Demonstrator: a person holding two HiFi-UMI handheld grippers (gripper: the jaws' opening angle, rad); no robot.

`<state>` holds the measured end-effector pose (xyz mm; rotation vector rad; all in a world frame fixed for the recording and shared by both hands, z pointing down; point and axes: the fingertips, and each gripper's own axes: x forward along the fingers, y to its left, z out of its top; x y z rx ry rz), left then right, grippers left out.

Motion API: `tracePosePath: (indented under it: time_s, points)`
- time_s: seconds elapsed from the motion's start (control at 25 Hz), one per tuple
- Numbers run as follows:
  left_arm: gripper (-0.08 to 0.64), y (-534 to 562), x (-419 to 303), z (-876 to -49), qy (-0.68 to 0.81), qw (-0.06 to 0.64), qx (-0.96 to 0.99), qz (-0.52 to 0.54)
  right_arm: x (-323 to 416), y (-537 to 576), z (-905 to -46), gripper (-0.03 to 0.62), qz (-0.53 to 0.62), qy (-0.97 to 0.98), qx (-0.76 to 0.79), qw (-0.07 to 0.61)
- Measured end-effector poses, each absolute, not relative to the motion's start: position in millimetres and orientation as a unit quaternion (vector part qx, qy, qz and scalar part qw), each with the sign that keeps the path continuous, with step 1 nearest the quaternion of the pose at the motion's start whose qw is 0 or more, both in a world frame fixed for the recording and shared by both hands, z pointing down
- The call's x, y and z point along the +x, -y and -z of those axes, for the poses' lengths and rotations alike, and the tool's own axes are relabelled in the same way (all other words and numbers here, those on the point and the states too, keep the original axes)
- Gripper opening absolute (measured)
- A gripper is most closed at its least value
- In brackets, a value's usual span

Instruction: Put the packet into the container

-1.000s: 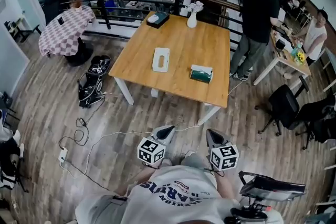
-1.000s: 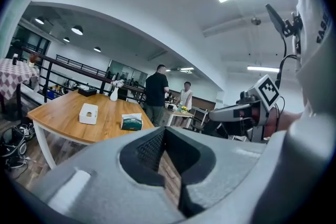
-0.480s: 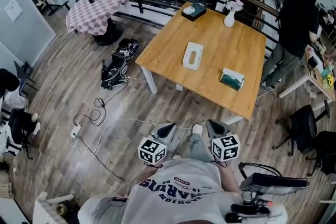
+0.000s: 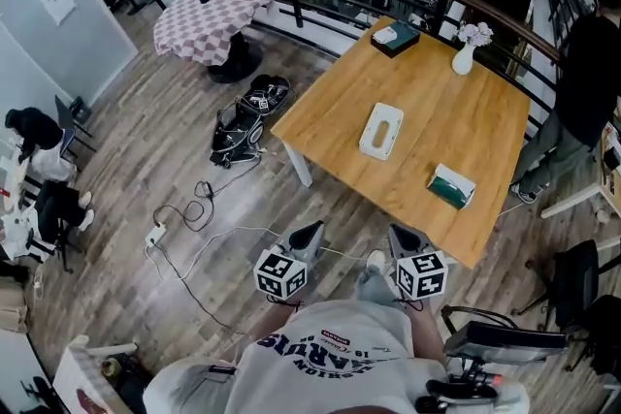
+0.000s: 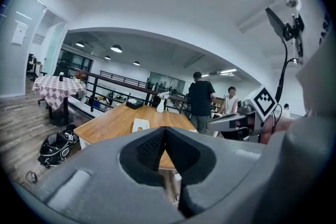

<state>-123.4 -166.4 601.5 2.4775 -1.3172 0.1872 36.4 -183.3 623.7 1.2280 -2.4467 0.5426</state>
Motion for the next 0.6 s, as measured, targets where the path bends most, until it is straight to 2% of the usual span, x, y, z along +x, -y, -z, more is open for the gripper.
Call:
tracePosePath:
  time_s: [0.6]
  points:
    - [0.0,293.0,-12.8,-581.4,0.447,0.158,0.877,-0.081,139.6,323.0,-634.6,0.009,-0.214,0.855,0.44,0.172]
